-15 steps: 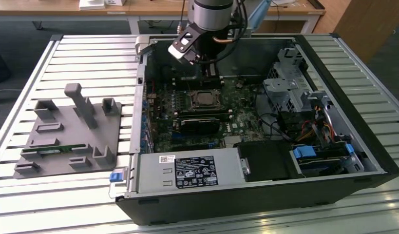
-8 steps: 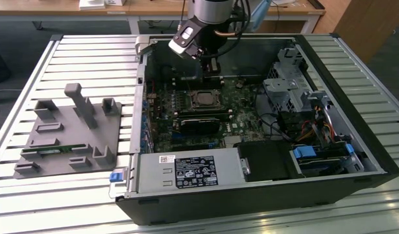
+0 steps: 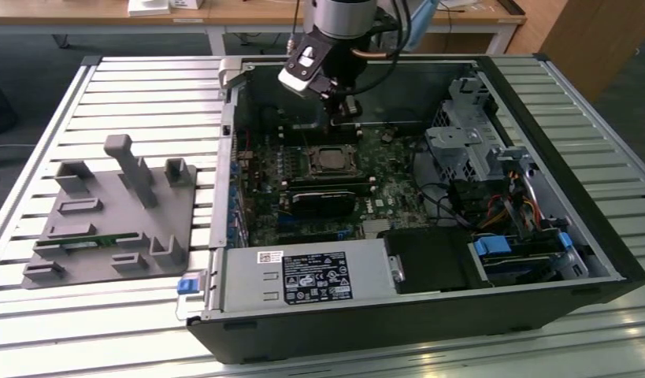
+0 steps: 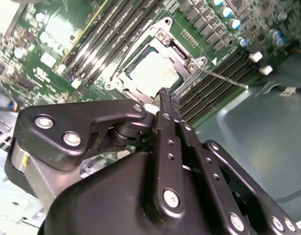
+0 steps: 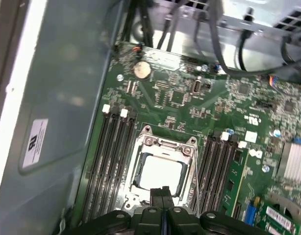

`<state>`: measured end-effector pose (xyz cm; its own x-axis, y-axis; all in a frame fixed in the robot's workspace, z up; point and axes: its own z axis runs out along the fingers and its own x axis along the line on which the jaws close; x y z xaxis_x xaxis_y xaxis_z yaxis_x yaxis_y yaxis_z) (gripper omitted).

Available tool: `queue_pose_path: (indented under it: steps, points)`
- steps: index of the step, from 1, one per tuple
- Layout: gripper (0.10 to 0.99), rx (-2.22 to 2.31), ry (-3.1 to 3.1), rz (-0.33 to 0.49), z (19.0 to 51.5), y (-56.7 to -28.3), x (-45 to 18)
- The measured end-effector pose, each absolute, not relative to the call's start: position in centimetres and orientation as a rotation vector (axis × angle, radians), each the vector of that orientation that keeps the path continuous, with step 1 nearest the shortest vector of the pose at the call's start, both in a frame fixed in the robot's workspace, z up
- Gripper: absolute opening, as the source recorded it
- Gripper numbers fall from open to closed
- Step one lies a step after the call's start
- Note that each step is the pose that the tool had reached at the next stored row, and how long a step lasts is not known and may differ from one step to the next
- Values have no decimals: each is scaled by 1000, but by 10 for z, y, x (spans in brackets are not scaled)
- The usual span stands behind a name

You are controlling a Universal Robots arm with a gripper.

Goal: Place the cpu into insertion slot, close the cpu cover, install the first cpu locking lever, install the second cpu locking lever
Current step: 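Install the first cpu locking lever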

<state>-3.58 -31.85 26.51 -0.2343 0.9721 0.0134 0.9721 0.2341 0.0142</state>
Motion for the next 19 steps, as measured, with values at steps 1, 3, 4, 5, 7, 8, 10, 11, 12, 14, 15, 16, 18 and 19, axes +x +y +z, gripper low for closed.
queue_pose_path:
  steps: [1,3,4,5,7,8,10,11,12,14,15,16,18,19]
  points:
    - [106,-1920,-2484,-31,265,-318,-36]
    - [106,-1875,-2518,-31,265,-318,-36]
    - [106,-1852,-2535,-30,265,-318,-36]
    - [106,-1829,-2551,-30,265,-318,-36]
    - [106,-1782,-2583,-30,265,-318,-36]
    - [106,-1758,-2600,-30,265,-318,-36]
    - [106,-1710,-2631,-30,265,-318,-36]
    - [106,-1686,-2646,-30,265,-318,-36]
    - [106,-1663,-2661,-30,265,-318,-36]
    - [106,-1612,-2691,-30,265,-318,-36]
    - [106,-1588,-2706,-30,265,-318,-36]
    - [106,-1563,-2720,-30,265,-318,-36]
    - [106,-1514,-2747,-30,265,-318,-36]
    - [106,-1489,-2760,-30,265,-318,-36]
